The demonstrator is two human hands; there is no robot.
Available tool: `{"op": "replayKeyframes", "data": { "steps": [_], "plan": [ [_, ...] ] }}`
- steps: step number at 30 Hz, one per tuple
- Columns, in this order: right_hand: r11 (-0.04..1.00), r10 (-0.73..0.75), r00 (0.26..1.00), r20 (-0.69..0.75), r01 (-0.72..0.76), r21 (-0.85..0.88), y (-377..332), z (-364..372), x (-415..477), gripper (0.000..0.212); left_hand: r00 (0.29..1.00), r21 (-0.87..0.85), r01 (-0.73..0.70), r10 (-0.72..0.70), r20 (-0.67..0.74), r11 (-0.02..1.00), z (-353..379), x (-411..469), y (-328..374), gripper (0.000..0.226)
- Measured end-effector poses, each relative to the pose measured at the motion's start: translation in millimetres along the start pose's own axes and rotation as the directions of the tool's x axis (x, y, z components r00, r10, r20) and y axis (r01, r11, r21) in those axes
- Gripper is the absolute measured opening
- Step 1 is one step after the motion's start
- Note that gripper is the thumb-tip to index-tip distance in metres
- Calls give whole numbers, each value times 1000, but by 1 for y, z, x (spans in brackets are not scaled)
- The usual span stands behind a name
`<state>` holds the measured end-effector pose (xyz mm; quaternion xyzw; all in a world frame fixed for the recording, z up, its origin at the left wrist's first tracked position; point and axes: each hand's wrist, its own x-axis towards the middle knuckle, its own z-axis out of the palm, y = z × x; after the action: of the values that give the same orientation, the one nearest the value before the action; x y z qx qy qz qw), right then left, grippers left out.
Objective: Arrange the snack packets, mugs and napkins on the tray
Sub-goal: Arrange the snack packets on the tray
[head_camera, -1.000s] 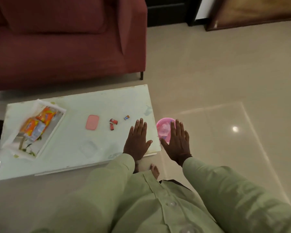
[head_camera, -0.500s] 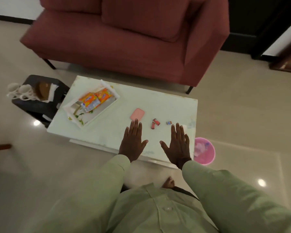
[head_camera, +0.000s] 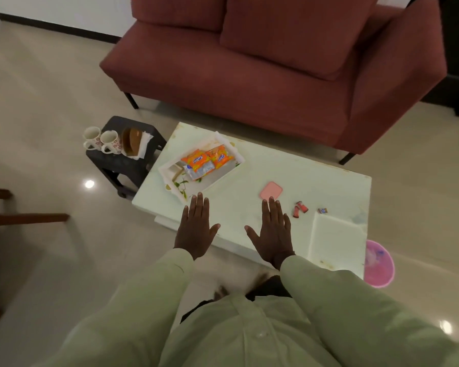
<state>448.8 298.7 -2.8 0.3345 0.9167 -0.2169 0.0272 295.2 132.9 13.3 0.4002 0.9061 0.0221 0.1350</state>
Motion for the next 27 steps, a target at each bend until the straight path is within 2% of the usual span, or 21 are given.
{"op": "replayKeyframes", "data": {
  "steps": [5,17,22,27],
  "plan": [
    [999,-17,999,27,18,-34,-23,7,35,88,998,-26,58,-58,2,998,-6,22,-29,79],
    [999,-46,998,34,45,20,-69,5,129,87,993,-43,105,-103,52,994,-33,93,-89,80],
    [999,-7,1000,1,7,48,-88,14,157,87,997,-72,38,-32,72,997,-45,137,-111,80],
    [991,109,994,8,-109,75,-113,27,184,87,989,-108,-106,117,92,988,-53,188,-144,79]
  ]
}}
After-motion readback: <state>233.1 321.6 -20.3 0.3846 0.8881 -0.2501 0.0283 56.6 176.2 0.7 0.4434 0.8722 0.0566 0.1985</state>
